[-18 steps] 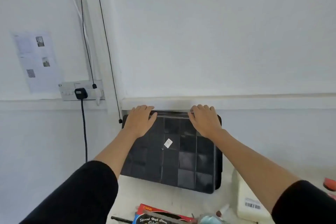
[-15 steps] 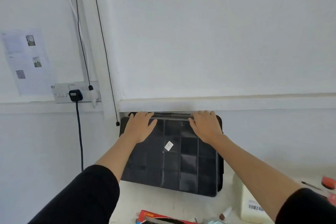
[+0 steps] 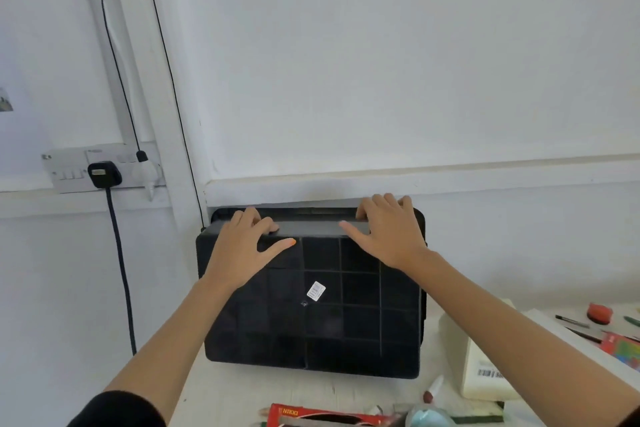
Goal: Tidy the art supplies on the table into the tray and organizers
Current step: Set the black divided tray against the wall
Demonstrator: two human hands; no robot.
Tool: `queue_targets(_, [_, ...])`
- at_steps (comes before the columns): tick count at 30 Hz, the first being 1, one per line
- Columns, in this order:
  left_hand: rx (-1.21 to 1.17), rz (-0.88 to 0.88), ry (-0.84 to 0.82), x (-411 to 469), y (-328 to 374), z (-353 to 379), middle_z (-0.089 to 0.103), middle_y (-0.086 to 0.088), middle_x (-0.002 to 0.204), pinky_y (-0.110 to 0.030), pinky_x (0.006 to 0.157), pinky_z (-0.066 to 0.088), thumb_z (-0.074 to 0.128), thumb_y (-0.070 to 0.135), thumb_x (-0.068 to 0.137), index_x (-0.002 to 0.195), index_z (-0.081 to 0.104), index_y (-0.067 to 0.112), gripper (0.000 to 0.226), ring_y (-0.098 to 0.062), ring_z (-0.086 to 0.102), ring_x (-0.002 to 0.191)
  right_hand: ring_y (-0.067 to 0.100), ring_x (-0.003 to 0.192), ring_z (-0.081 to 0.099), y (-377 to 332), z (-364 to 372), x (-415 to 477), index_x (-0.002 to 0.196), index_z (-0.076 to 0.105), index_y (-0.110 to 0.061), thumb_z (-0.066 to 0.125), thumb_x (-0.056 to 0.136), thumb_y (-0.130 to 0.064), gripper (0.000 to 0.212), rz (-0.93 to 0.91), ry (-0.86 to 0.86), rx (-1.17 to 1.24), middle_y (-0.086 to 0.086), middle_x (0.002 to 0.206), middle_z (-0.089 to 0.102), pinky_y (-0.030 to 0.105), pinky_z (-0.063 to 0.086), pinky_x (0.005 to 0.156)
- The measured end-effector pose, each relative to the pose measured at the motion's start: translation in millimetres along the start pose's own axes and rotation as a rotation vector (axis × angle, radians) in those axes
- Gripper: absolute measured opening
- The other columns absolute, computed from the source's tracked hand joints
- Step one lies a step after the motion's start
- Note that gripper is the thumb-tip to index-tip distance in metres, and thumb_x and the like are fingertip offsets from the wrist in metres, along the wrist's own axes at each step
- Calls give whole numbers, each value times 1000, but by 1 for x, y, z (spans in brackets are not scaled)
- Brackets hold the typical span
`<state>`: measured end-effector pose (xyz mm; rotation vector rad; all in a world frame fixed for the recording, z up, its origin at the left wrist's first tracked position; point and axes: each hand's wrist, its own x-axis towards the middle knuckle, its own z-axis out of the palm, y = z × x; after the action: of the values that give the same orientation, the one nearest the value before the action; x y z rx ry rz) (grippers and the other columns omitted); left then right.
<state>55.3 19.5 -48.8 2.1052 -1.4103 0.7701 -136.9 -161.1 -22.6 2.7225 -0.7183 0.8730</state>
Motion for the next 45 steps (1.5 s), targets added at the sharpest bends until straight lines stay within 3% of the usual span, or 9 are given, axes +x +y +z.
queue_targets(4, [-140, -10, 11, -12, 0, -10, 50, 11, 91, -26, 84, 32, 47, 73, 73, 79, 61, 21, 54, -8, 48, 89, 28, 124, 40, -5, -5, 6, 141, 33, -23, 30, 90, -65, 66, -50, -232, 49, 9, 136, 44, 42, 31, 105])
queue_targets(8, [-322, -97, -37, -8, 7, -19, 55, 11, 109, -32, 96, 36, 54, 65, 79, 72, 58, 19, 47, -6, 48, 107, 30, 124, 39, -9, -6, -5, 147, 21, -29, 21, 91, -66, 67, -91, -306, 40, 9, 138, 41, 43, 27, 109])
queue_targets(14, [-208, -17, -387, 2, -3, -25, 46, 12, 135, -39, 111, 24, 36, 72, 79, 135, 40, 35, 67, -12, 41, 125, 28, 119, 40, -15, -9, -25, 145, 17, -35, -2, 72, -81, 88, -104, -267, -44, 7, 131, 41, 46, 29, 104])
queue_targets(16, [-117, -37, -406, 4, -8, -26, 48, 11, 134, -43, 114, 17, 34, 80, 73, 135, 41, 37, 75, -14, 42, 125, 27, 119, 40, -14, -11, -26, 145, 18, -38, 7, 75, -84, 84, -81, -294, -6, 7, 129, 43, 49, 27, 104])
queue_targets(22, [-6, -122, -539, 6, -19, -40, 57, 12, 104, -39, 92, 37, 34, 97, 51, 98, 48, 41, 74, -16, 51, 102, 21, 118, 45, -16, -25, -24, 136, 31, -46, 37, 70, -84, 77, -6, -449, 230, -2, 119, 55, 55, 21, 104])
queue_targets(28, [-334, -168, -665, -3, -19, -60, 58, 15, 113, -40, 102, 39, 62, 74, 57, 103, 56, 39, 58, -11, 51, 114, 20, 120, 48, -20, -37, -39, 125, 48, -34, 59, 65, -77, 74, 94, -442, 301, -9, 125, 56, 51, 19, 102])
queue_targets(32, [-385, -151, -699, -15, -19, -69, 56, 13, 122, -34, 109, 32, 76, 33, 77, 115, 58, 31, 42, -9, 47, 121, 16, 120, 47, -24, -43, -53, 120, 53, -32, 69, 68, -64, 63, 137, -365, 312, -10, 125, 56, 47, 21, 99])
queue_targets(38, [-219, -103, -429, -63, 21, -76, 57, 13, 97, -32, 87, 44, 74, 19, 78, 97, 55, 32, 30, -9, 54, 95, 13, 98, 52, -31, -39, -86, 97, 54, -26, 78, 69, -45, 41, 152, -251, 338, -10, 101, 54, 41, 26, 94])
queue_targets(45, [138, -72, -392, -116, 57, -42, 62, 6, 111, -30, 97, 34, 49, 23, 96, 117, 46, 26, 22, -14, 56, 103, 9, 82, 46, -41, 1, -131, 81, 46, -26, 76, 76, -25, 30, 182, -196, 368, -9, 89, 52, 39, 28, 99])
